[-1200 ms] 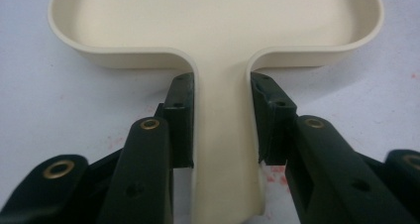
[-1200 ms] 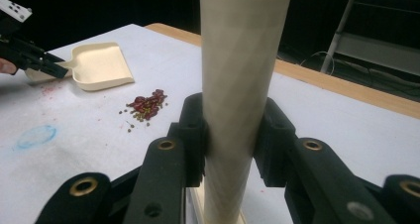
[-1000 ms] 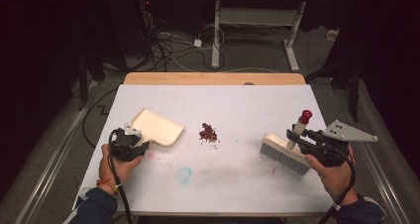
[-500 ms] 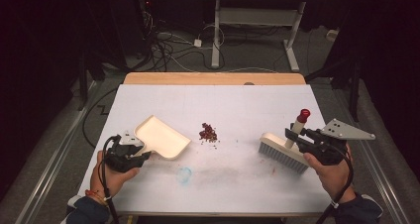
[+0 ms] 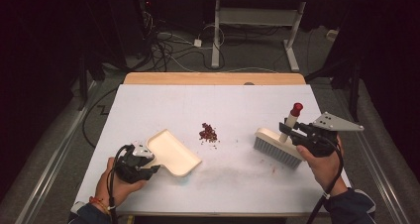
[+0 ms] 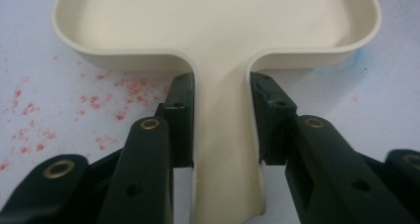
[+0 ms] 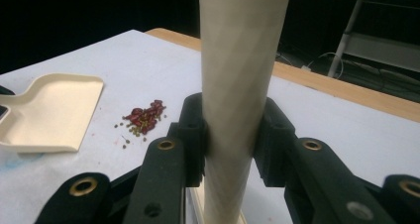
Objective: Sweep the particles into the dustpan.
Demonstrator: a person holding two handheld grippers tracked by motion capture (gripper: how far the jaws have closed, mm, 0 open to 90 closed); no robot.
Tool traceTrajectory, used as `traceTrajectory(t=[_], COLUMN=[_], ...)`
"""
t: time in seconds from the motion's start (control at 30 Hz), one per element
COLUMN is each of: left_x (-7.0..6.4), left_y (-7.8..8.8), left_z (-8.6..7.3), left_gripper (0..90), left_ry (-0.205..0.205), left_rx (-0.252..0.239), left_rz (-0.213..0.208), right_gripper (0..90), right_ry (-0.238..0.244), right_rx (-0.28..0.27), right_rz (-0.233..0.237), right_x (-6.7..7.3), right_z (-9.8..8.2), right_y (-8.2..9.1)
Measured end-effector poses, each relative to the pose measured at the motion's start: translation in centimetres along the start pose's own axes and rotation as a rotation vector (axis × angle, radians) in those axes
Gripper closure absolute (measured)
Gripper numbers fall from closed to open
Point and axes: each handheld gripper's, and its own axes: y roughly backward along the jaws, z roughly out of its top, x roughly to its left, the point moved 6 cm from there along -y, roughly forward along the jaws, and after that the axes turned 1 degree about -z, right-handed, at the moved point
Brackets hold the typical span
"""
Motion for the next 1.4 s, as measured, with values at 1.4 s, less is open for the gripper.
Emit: traceTrajectory(t=[1.4], left_x=[-2.0], left_y=[-2.5], left_z=[2.1], left_gripper=[64.1], left_ry=[-0.002], left_rx=[0.041], left_rz=[0.002], right_gripper=[68.9], right_ry=[0.164], right_rx=[0.023], right_rz=[0.029], right_x=[10.9], right_z=[5.0], right_y=[-18.8])
